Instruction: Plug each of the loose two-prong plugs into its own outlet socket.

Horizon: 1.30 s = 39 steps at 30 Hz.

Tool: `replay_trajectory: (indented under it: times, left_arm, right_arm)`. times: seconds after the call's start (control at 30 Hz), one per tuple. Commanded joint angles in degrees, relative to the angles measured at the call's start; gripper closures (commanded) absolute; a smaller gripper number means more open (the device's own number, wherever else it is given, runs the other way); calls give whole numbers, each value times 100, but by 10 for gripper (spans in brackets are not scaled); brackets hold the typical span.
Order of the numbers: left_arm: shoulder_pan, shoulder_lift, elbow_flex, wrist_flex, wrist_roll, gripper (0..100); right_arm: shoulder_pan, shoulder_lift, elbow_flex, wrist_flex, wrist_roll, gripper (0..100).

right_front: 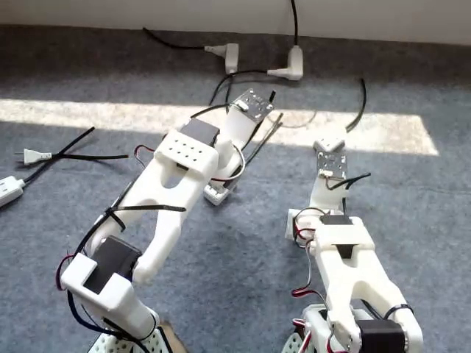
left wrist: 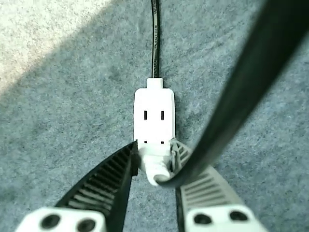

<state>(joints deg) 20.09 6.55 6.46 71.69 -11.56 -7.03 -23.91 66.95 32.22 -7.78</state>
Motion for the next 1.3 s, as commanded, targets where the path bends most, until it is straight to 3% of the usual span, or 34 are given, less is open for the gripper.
replay_trajectory:
  times: [0.0, 0.83, 1.27]
  left_arm:
    - [-66, -40, -4, -123, -70, 993]
    - [-92, -40, 541, -615, -44, 993]
    - [-523, -66, 2316, -2418, 229, 993]
  right_arm:
    - [-127, -127, -40, -163, -62, 992]
    - [-127, -127, -40, -163, -62, 992]
    - [-127, -127, -31, -163, -62, 992]
